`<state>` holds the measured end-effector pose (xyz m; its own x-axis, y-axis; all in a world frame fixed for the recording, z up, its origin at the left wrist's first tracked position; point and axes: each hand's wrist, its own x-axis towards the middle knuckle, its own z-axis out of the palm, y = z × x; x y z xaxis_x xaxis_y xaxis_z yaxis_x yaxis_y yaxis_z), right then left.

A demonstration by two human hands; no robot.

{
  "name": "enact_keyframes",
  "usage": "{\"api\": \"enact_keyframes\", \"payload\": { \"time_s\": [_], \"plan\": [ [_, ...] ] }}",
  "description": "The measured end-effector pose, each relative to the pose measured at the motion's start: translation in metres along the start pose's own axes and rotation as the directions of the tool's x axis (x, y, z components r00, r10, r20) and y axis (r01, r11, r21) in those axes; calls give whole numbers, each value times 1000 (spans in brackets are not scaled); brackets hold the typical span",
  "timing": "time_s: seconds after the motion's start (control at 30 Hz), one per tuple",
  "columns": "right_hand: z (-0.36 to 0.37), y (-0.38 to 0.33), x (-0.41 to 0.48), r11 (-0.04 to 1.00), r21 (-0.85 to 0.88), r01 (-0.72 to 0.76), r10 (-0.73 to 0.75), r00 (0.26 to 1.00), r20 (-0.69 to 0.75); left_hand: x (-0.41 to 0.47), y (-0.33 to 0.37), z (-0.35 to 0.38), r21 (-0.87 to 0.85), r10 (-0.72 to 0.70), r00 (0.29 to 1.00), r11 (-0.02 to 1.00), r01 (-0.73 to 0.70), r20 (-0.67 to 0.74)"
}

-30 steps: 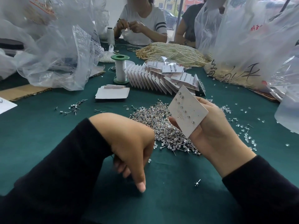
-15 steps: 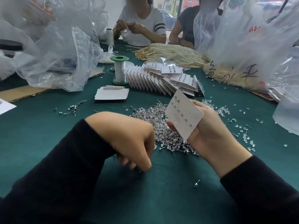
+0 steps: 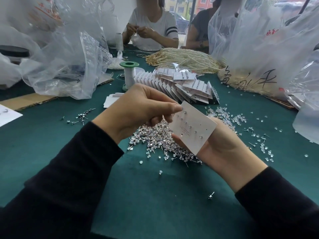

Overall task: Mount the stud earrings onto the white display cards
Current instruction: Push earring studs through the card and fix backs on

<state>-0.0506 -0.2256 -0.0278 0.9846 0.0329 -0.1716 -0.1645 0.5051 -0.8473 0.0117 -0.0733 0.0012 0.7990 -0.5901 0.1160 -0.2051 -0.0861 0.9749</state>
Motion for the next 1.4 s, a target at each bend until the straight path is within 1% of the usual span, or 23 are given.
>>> {"api": "enact_keyframes", "payload": {
  "time_s": [0.07, 0.13, 0.5, 0.57, 0.6, 0.67, 0.73, 0.8, 0.87, 0.9, 0.93, 0.97, 1.0, 1.13, 1.2, 1.3, 1.4],
  "plan": [
    [2, 0, -2, 1000, -10, -6, 7, 999, 50, 2, -2, 6, -40, -25, 999, 999, 24, -32],
    [3, 0, -3, 1000, -23, -6, 8, 997, 75, 3, -3, 9, -33, -43, 999, 999, 42, -26],
    [2, 0, -2, 1000, -26, 2, -1, 999, 41, 3, -6, 12, -16, -38, 998, 999, 39, 42],
    [3, 2, -1, 1000, -18, 17, -18, 1000, -9, 3, -7, 12, -5, -49, 998, 999, 50, 43],
    [3, 4, -1, 999, -32, 43, -45, 997, -65, 4, -7, 12, 3, -57, 998, 998, 57, 39],
    [2, 7, -2, 981, -145, 126, -151, 972, -180, 4, -8, 14, 10, -80, 996, 997, 80, 29],
    [0, 9, -2, 924, -314, 219, -295, 930, -218, 4, -8, 15, -10, -102, 994, 995, 103, 45],
    [0, 11, -2, 819, -487, 303, -448, 868, -214, 4, -9, 17, -47, -114, 991, 992, 117, 75],
    [1, 11, -1, 608, -706, 364, -630, 762, -149, 5, -9, 19, -98, -134, 987, 985, 143, 94],
    [1, 11, -1, 497, -785, 370, -696, 710, -106, 5, -10, 19, -130, -150, 983, 978, 164, 107],
    [1, 12, -1, 411, -835, 366, -739, 669, -70, 5, -10, 20, -158, -165, 978, 970, 184, 125],
    [1, 12, -1, 354, -863, 360, -766, 641, -47, 4, -9, 20, -177, -174, 974, 964, 199, 145],
    [1, 12, -1, 324, -877, 354, -780, 624, -36, 4, -8, 20, -186, -178, 971, 961, 207, 161],
    [1, 14, -1, 264, -894, 361, -799, 602, 7, 3, -8, 19, -206, -223, 955, 943, 262, 193],
    [2, 14, -3, 212, -905, 370, -801, 596, 56, 4, -9, 18, -203, -255, 952, 936, 287, 171],
    [3, 14, -5, 123, -919, 375, -785, 604, 141, 5, -10, 15, -204, -267, 957, 936, 286, 116],
    [2, 14, -6, 70, -923, 379, -764, 615, 195, 6, -10, 14, -197, -272, 958, 938, 285, 95]
  ]
}}
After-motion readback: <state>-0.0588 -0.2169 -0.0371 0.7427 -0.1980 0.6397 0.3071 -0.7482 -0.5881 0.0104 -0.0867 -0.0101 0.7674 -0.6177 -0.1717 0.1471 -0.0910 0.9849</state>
